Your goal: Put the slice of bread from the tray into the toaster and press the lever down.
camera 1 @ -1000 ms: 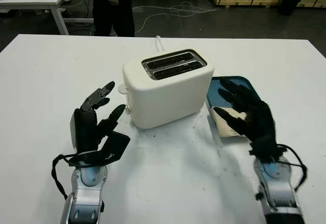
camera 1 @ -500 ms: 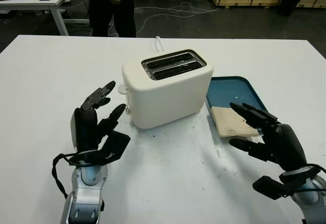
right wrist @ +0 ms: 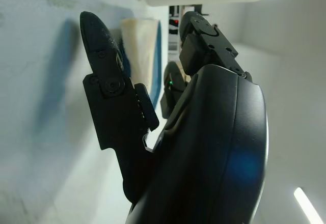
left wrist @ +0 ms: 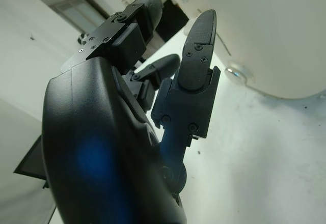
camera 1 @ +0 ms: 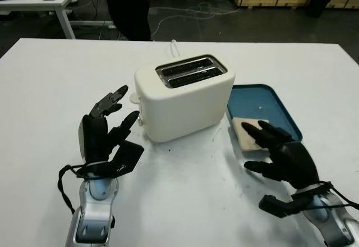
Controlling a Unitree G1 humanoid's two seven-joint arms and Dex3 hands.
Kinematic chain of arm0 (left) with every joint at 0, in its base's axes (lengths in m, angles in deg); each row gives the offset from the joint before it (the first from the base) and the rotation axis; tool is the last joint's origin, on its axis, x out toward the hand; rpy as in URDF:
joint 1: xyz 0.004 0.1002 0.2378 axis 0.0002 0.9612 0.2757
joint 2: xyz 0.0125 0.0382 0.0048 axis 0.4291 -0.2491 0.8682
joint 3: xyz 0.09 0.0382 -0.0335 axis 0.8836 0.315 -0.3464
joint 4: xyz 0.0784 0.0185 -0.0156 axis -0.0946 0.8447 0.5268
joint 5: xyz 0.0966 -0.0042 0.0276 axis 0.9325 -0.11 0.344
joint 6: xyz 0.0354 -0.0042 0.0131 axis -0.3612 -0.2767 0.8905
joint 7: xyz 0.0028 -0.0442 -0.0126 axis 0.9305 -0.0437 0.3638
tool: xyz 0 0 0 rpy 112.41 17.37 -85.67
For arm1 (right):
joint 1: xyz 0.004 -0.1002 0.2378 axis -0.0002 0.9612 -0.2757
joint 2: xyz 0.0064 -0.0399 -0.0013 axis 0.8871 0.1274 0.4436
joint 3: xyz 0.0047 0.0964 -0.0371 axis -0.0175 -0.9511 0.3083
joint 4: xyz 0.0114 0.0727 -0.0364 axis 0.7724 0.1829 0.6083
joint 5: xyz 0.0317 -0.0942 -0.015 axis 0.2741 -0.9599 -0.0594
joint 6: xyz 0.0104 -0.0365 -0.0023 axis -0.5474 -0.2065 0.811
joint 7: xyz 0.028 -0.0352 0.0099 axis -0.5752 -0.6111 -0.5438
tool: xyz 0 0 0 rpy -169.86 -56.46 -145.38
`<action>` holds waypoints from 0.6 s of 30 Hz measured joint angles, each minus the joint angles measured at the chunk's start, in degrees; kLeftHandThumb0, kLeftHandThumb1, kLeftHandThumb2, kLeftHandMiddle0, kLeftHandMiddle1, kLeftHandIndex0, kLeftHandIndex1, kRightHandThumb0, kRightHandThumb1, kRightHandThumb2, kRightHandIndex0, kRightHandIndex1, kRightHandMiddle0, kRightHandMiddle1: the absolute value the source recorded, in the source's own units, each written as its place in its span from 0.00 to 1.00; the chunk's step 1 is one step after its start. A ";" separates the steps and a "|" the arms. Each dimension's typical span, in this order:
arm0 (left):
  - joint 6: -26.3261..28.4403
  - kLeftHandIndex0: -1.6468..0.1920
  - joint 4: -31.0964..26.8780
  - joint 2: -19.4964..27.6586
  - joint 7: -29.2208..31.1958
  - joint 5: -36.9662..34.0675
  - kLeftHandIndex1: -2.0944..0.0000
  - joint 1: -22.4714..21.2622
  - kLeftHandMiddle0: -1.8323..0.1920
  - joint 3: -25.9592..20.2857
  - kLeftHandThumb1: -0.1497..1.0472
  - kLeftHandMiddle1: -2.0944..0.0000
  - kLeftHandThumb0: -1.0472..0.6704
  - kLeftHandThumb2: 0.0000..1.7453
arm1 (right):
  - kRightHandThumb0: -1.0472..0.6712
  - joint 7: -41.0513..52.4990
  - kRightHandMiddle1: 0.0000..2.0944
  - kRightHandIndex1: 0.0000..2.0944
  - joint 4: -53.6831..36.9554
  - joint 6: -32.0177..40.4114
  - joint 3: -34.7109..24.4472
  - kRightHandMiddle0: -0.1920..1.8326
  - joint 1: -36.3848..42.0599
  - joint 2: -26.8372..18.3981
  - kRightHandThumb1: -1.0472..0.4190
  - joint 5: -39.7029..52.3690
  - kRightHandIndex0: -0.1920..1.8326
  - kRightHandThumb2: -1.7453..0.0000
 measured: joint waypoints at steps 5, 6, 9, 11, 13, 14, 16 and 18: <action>-0.13 0.48 0.00 0.00 -0.04 0.01 0.98 0.00 0.68 0.17 0.89 0.54 0.40 0.07 | 0.31 -6.62 0.00 0.00 6.56 0.52 3.93 0.27 -4.48 -0.53 0.14 -1.88 0.24 1.00; -0.14 0.48 0.00 0.00 -0.05 0.01 0.98 0.00 0.68 0.17 0.89 0.54 0.40 0.07 | 0.31 -7.35 0.00 0.00 7.51 0.70 4.70 0.27 -5.21 -0.68 0.14 -1.90 0.24 1.00; -0.16 0.48 0.00 0.00 -0.05 0.02 0.98 0.03 0.68 0.17 0.89 0.54 0.40 0.08 | 0.32 -9.31 0.00 0.00 9.49 1.39 6.74 0.27 -6.85 -1.40 0.14 -2.50 0.24 1.00; -0.37 0.48 0.00 0.01 -0.05 0.02 0.98 0.09 0.69 0.17 0.89 0.55 0.40 0.08 | 0.32 -10.86 0.00 0.00 10.42 2.01 7.88 0.27 -7.57 -1.73 0.15 -3.04 0.25 1.00; -0.53 0.48 0.00 0.01 -0.05 0.01 0.98 0.20 0.68 0.17 0.89 0.55 0.40 0.08 | 0.32 -12.23 0.00 0.00 10.89 2.51 8.87 0.28 -7.91 -2.10 0.15 -3.49 0.25 1.00; -0.54 0.48 0.00 0.01 -0.05 0.00 0.98 0.25 0.68 0.15 0.89 0.55 0.40 0.08 | 0.33 -12.71 0.00 0.00 10.90 2.75 9.32 0.28 -8.00 -2.36 0.15 -3.61 0.25 1.00; -0.54 0.48 -0.02 -0.01 -0.04 -0.03 0.98 0.30 0.69 0.16 0.89 0.55 0.40 0.08 | 0.33 -13.19 0.01 0.01 10.68 3.46 9.83 0.29 -8.09 -2.79 0.15 -3.72 0.26 1.00; -0.64 0.48 -0.03 -0.01 -0.04 -0.09 0.98 0.38 0.68 0.14 0.89 0.54 0.40 0.07 | 0.34 -13.66 0.01 0.01 9.50 5.05 10.12 0.30 -7.84 -3.08 0.14 -4.51 0.28 1.00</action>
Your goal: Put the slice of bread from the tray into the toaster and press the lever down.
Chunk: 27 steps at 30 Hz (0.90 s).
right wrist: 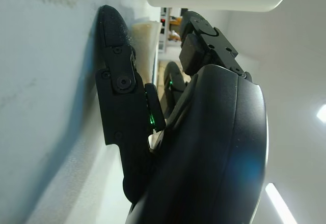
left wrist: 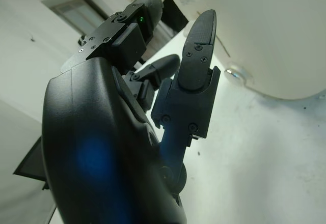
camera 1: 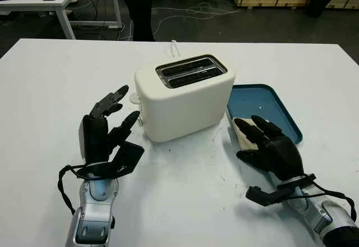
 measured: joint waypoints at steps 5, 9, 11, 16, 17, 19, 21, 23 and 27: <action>-0.88 0.48 0.00 0.01 0.00 -0.01 0.98 0.06 0.68 -0.01 0.89 0.54 0.40 0.07 | 0.36 -1.38 0.01 0.03 -4.54 5.68 0.89 0.32 1.59 -0.74 0.11 -3.62 0.33 0.99; -1.37 0.48 0.01 0.03 0.00 0.00 0.98 0.08 0.68 -0.11 0.89 0.54 0.40 0.07 | 0.37 -0.05 0.02 0.03 -9.18 10.19 0.90 0.36 3.43 -0.83 0.10 -4.68 0.40 1.00; -1.38 0.47 0.00 0.04 0.00 0.01 0.98 0.08 0.68 -0.21 0.89 0.54 0.40 0.07 | 0.38 1.45 0.02 0.03 -12.02 12.92 0.88 0.38 4.27 -0.82 0.10 -5.13 0.42 1.00; -1.38 0.47 -0.02 0.14 0.02 -0.03 0.98 0.10 0.68 -0.44 0.89 0.54 0.40 0.07 | 0.38 7.15 0.03 0.04 -19.02 20.10 0.85 0.43 6.07 -0.61 0.09 -6.61 0.49 1.00; -1.38 0.47 -0.02 0.20 0.02 -0.02 0.98 0.10 0.68 -0.46 0.89 0.55 0.40 0.07 | 0.38 7.90 0.03 0.04 -20.06 21.16 0.84 0.44 6.33 -0.60 0.09 -6.78 0.51 1.00; -1.38 0.47 -0.03 0.37 0.02 0.02 0.98 0.10 0.67 -0.52 0.89 0.55 0.40 0.07 | 0.38 8.27 0.04 0.22 -21.24 22.54 0.84 0.55 6.63 -0.40 0.09 -7.05 0.56 0.99; -1.38 0.47 -0.07 0.52 0.02 0.02 0.97 0.10 0.67 -0.55 0.89 0.55 0.40 0.07 | 0.39 8.28 0.04 0.62 -21.70 23.61 0.84 0.65 6.88 -0.01 0.09 -7.12 0.46 0.96; -1.38 0.47 -0.12 0.53 0.04 -0.02 0.97 0.10 0.67 -0.65 0.89 0.55 0.40 0.06 | 0.39 8.30 0.05 0.74 -21.95 24.40 0.88 0.68 6.92 0.30 0.09 -7.41 0.44 0.93; -1.38 0.47 -0.12 0.74 0.04 0.03 0.97 0.08 0.67 -0.92 0.89 0.55 0.39 0.06 | 0.38 9.37 0.22 0.83 -22.79 25.15 1.01 0.62 6.92 0.31 0.09 -8.16 0.41 0.87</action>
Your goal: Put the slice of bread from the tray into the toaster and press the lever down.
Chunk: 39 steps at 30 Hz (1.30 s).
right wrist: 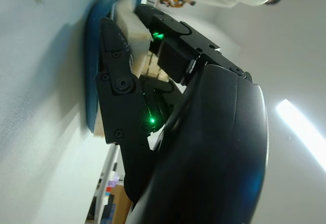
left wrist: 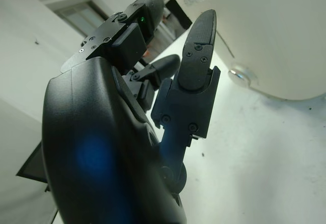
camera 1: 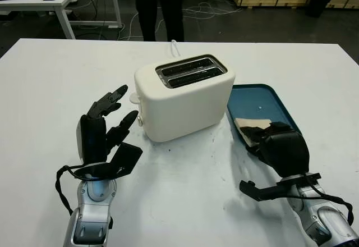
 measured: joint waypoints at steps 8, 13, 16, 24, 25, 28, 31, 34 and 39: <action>0.00 0.47 0.00 0.03 0.54 -0.05 0.97 -0.01 0.67 -0.10 0.89 0.56 0.40 0.05 | 0.40 1.62 0.68 0.83 -0.56 0.94 0.78 0.36 -0.02 -0.07 0.09 -1.19 0.39 0.79; -0.53 0.47 0.01 0.37 0.58 -0.04 0.97 -0.04 0.66 -0.16 0.89 0.55 0.40 0.05 | 0.38 -2.34 0.61 0.83 0.15 0.54 0.79 0.42 -0.17 0.03 0.09 -1.19 0.39 0.83; -0.55 0.47 0.01 0.37 0.66 -0.04 0.97 -0.07 0.66 -0.16 0.89 0.55 0.39 0.06 | 0.36 -9.71 0.59 0.83 3.78 -1.64 0.81 0.44 -1.49 0.25 0.09 -1.14 0.41 0.85; -0.95 0.47 0.32 0.31 0.81 -0.07 0.97 -0.51 0.67 -0.07 0.89 0.54 0.39 0.05 | 0.40 -19.99 0.73 0.83 10.87 -11.96 -1.44 0.36 -8.99 -1.72 0.09 3.34 0.40 0.85; -0.94 0.47 0.32 0.26 0.81 -0.06 0.97 -0.52 0.67 -0.05 0.89 0.54 0.39 0.05 | 0.40 -20.28 0.73 0.83 11.22 -13.42 -2.09 0.37 -10.19 -2.49 0.09 4.36 0.40 0.86; -0.94 0.47 0.38 0.13 0.81 -0.05 0.97 -0.53 0.67 0.08 0.89 0.54 0.39 0.05 | 0.41 -19.69 0.74 0.83 12.08 -17.31 -4.35 0.36 -13.73 -4.98 0.09 7.45 0.40 0.88; -0.95 0.47 0.73 -0.10 0.81 -0.04 0.97 -0.55 0.67 0.20 0.89 0.54 0.39 0.05 | 0.41 -15.94 0.74 0.83 12.89 -21.36 -6.32 0.38 -16.99 -7.59 0.09 11.54 0.42 0.92; -0.95 0.47 0.73 -0.45 0.78 -0.01 0.97 -0.58 0.67 0.56 0.89 0.54 0.39 0.05 | 0.42 -12.33 0.76 0.83 14.29 -25.02 -7.66 0.36 -19.87 -8.50 0.09 16.08 0.41 0.93; -0.95 0.47 0.78 -0.62 0.79 -0.02 0.97 -0.62 0.67 0.65 0.89 0.53 0.39 0.06 | 0.44 -1.48 0.83 0.83 17.39 -30.03 -8.67 0.33 -23.20 -8.91 0.09 24.83 0.43 0.93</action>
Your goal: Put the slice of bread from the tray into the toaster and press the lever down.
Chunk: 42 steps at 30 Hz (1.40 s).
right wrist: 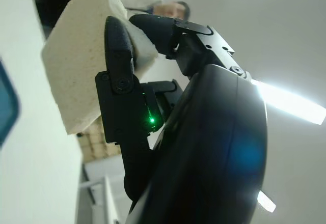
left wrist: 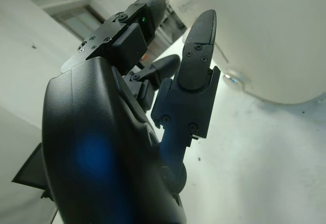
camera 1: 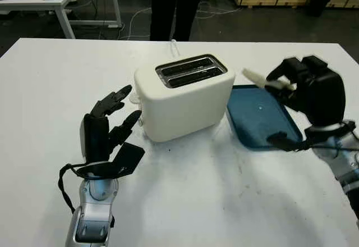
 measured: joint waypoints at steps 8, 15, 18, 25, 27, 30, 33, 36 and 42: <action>0.05 0.47 0.40 0.00 0.03 0.07 0.97 -0.86 0.68 0.04 0.89 0.52 0.38 0.06 | 0.46 34.31 0.75 0.83 4.42 -0.05 -4.28 0.40 -8.34 -2.26 0.09 25.22 0.45 0.88; 0.18 0.47 1.46 -0.06 0.00 0.18 0.96 -1.66 0.68 0.09 0.89 0.51 0.39 0.05 | 0.47 54.86 0.74 0.81 15.65 5.09 -7.71 0.42 -23.45 -2.46 0.09 37.26 0.46 0.90; 0.48 0.47 1.50 -0.22 -0.06 0.24 0.96 -1.76 0.68 0.17 0.89 0.51 0.39 0.05 | 0.42 58.81 0.79 0.83 19.29 7.08 -8.43 0.39 -29.89 -2.18 0.09 38.44 0.46 0.91; 0.46 0.47 1.74 -0.26 -0.56 0.37 0.96 -1.85 0.68 0.45 0.89 0.49 0.40 0.05 | 0.45 61.62 0.73 0.77 29.98 6.07 -8.67 0.46 -42.98 0.19 0.09 38.20 0.53 0.95; 0.43 0.47 1.99 -0.34 -1.25 0.48 0.96 -1.88 0.68 0.52 0.89 0.49 0.40 0.05 | 0.48 63.34 0.77 0.81 32.85 6.82 -9.07 0.46 -45.76 1.90 0.09 38.71 0.53 0.94; 0.37 0.47 2.47 -0.38 -1.73 0.48 0.96 -1.88 0.68 0.57 0.89 0.49 0.39 0.05 | 0.49 65.32 0.81 0.83 36.30 8.44 -9.45 0.47 -49.10 4.61 0.09 39.38 0.55 0.91; 0.25 0.47 2.51 -0.38 -2.06 0.48 0.96 -1.87 0.69 0.60 0.89 0.49 0.39 0.06 | 0.46 65.72 0.81 0.82 39.42 8.33 -9.31 0.49 -51.56 6.93 0.09 39.17 0.57 0.92; 0.24 0.47 2.50 -0.38 -2.14 0.48 0.95 -1.78 0.68 0.60 0.89 0.49 0.39 0.06 | 0.48 65.51 0.83 0.83 41.43 8.09 -8.36 0.49 -53.15 9.04 0.09 37.79 0.58 0.89; -0.53 0.48 2.50 -0.27 -2.23 0.04 0.95 -1.37 0.68 0.40 0.89 0.49 0.41 0.06 | 0.42 67.26 0.83 0.83 45.25 9.94 -6.59 0.51 -55.97 14.35 0.09 36.30 0.62 0.87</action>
